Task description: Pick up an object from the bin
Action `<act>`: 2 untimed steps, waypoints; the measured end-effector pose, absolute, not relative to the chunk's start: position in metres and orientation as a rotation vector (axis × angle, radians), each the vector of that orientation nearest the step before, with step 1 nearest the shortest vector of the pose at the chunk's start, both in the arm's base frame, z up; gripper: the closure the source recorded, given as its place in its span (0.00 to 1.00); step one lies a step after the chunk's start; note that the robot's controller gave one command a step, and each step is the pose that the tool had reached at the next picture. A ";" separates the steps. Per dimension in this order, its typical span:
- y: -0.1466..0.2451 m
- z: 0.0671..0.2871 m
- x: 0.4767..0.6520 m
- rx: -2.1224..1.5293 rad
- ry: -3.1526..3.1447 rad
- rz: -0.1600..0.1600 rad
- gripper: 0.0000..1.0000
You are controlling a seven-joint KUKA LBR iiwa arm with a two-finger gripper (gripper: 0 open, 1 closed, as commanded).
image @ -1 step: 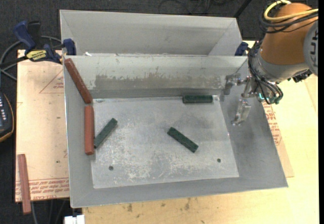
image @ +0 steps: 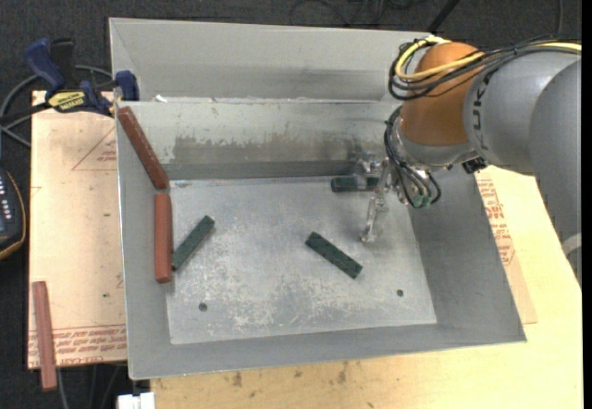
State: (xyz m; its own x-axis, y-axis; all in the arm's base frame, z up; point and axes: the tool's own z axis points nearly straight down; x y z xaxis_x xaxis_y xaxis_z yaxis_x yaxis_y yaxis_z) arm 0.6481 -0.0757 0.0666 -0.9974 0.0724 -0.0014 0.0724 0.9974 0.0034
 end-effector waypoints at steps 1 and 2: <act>-0.116 0.101 0.651 0.326 3.117 0.000 0.00; -0.064 0.100 0.655 0.706 3.058 0.005 0.00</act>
Offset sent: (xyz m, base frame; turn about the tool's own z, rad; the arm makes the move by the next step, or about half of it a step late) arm 0.0011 -0.0391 0.0334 0.1361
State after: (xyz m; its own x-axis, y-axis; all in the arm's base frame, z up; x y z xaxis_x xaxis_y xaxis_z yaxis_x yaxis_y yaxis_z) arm 0.6547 -0.0640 0.1001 -0.8989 0.4382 -0.0019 0.4382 0.8989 0.0036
